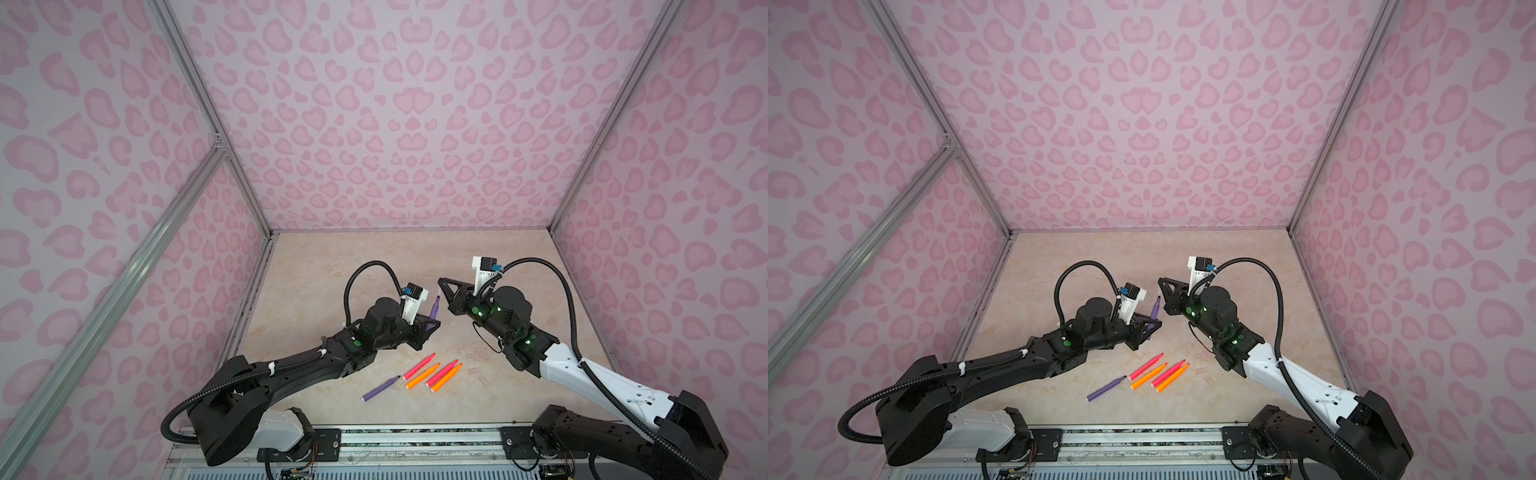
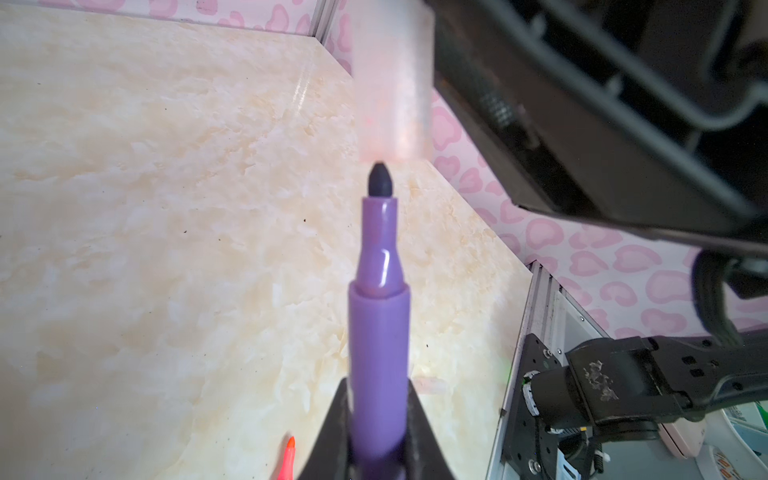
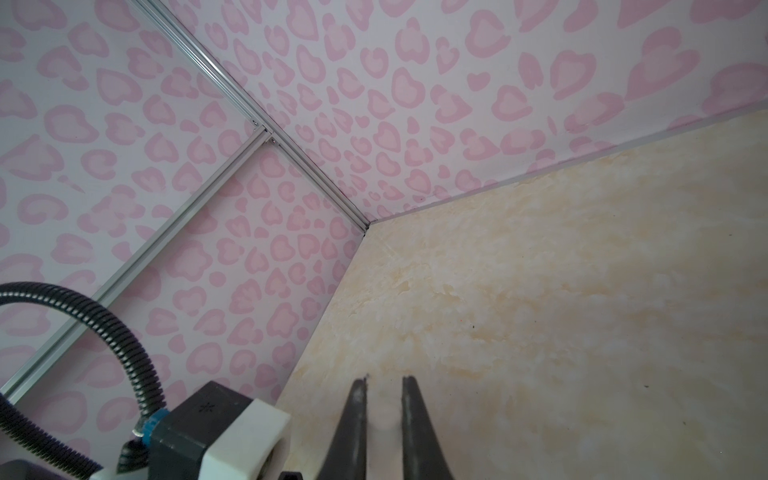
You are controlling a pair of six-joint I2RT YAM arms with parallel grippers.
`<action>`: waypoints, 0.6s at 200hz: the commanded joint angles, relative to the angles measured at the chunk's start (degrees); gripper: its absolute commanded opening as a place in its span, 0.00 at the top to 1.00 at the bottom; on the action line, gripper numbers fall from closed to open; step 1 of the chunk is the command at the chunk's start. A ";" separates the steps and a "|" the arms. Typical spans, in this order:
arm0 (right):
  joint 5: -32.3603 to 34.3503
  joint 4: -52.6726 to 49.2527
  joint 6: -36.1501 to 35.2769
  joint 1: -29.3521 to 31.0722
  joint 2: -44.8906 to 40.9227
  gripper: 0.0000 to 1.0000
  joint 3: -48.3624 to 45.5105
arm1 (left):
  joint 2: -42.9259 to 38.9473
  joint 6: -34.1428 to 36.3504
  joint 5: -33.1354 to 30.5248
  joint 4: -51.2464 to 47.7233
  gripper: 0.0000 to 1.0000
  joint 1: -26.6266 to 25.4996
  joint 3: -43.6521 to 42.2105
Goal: Insert the pens into the pen caps
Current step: 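Lower the cap onto the purple marker tip with the right gripper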
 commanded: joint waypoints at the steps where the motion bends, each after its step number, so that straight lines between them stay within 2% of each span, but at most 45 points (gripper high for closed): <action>1: 0.11 0.24 -0.13 0.41 0.37 0.88 0.28 | -1.01 0.60 -0.87 0.90 0.96 -0.04 0.23; 100: 1.49 0.90 3.81 3.84 4.13 0.91 0.71 | -2.38 1.92 -3.49 -0.32 0.96 -0.03 0.20; 120: 5.28 -0.82 1.91 6.31 5.26 0.93 1.83 | -3.48 2.22 -4.07 -0.75 0.96 -0.03 0.20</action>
